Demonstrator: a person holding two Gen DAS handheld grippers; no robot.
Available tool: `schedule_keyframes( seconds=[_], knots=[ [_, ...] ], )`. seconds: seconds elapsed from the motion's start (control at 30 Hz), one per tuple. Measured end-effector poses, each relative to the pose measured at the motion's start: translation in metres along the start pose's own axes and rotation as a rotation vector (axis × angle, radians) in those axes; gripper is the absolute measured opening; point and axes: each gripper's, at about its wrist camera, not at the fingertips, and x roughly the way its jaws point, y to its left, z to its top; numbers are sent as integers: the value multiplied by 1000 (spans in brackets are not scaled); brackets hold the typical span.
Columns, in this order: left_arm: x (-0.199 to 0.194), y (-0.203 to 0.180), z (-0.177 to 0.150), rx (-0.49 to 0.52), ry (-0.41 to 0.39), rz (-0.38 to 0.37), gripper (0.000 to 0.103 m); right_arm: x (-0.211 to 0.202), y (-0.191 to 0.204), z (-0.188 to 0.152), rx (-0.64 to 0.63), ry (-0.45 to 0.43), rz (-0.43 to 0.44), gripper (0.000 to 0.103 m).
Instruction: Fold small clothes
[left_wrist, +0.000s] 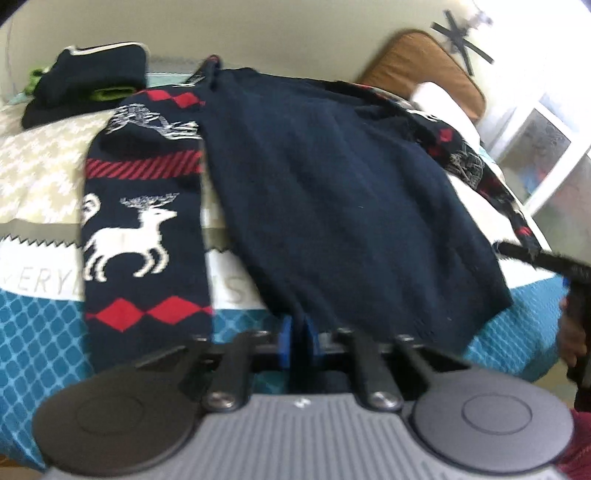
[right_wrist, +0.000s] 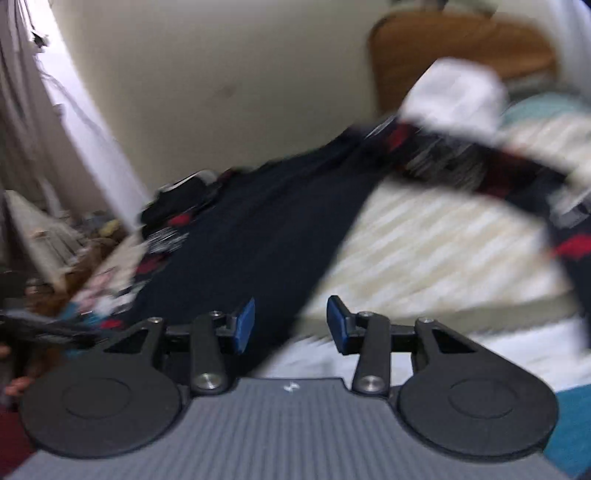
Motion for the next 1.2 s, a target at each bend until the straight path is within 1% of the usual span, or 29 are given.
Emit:
schedule_keyframes(
  seconds=[0.03,0.07,0.1,0.13,0.17,0.2,0.23,0.27,0.3,0.33,0.37,0.43,0.47,0.5,0.57,0.6,0.67,0.73,0.8,0.9,0.93,0.97,1.0,1.03,1.13,1.2],
  knots=[
    [-2,6,-1,-30,-8,-17,8,8,3,-2,5,23,22,42],
    [-4,9,0,-49,-18,-16,7,11,8,-7,-12,47,28,31],
    [-8,11,-1,-59,-37,-6,7,18,18,-6,-52,58,13,17],
    [-15,16,-1,-70,-64,-1,7,14,23,-9,-85,57,11,15],
    [-22,22,0,-85,-93,1,7,16,35,-3,-105,45,25,14],
    [-32,29,1,-104,-128,16,7,16,44,3,-115,33,51,14],
    [-41,37,2,-123,-162,39,7,19,51,7,-127,22,73,17],
    [-48,46,2,-146,-191,64,7,22,61,11,-142,17,97,19],
    [-51,54,3,-170,-207,92,7,29,70,14,-155,21,117,21],
    [-51,64,4,-192,-209,119,7,35,76,15,-172,37,132,23],
    [-47,72,4,-214,-197,129,7,39,80,16,-188,48,132,24],
    [-36,83,3,-247,-163,120,7,42,74,17,-183,55,102,24],
    [-31,85,2,-246,-151,120,7,39,68,15,-161,57,95,26],
    [-28,85,1,-236,-152,123,7,34,59,15,-121,54,90,27],
    [-27,85,3,-213,-157,125,7,22,45,10,-70,39,74,35],
    [-27,86,4,-214,-158,123,7,12,39,7,-52,21,52,36],
    [-25,89,7,-226,-151,108,7,8,36,3,-33,1,1,36],
    [-26,93,8,-226,-152,102,7,-2,26,-1,2,-9,-26,36],
    [-26,94,5,-225,-156,101,7,-2,25,-3,4,0,-60,37],
    [-27,91,5,-217,-163,108,7,16,43,-9,-41,33,-75,41],
    [-27,91,5,-217,-164,108,7,24,46,-10,-61,47,-82,40],
    [-27,91,5,-219,-163,106,7,34,55,-12,-102,30,-101,38],
    [-28,91,5,-220,-161,103,7,42,63,-14,-155,36,-122,16],
    [-30,91,6,-217,-161,100,7,47,68,-16,-187,59,-133,8],
    [-44,86,6,-193,-177,76,7,27,74,-11,-187,44,-149,7],
    [-56,79,6,-159,-193,56,7,-10,72,-4,-184,5,-171,7]
  ],
)
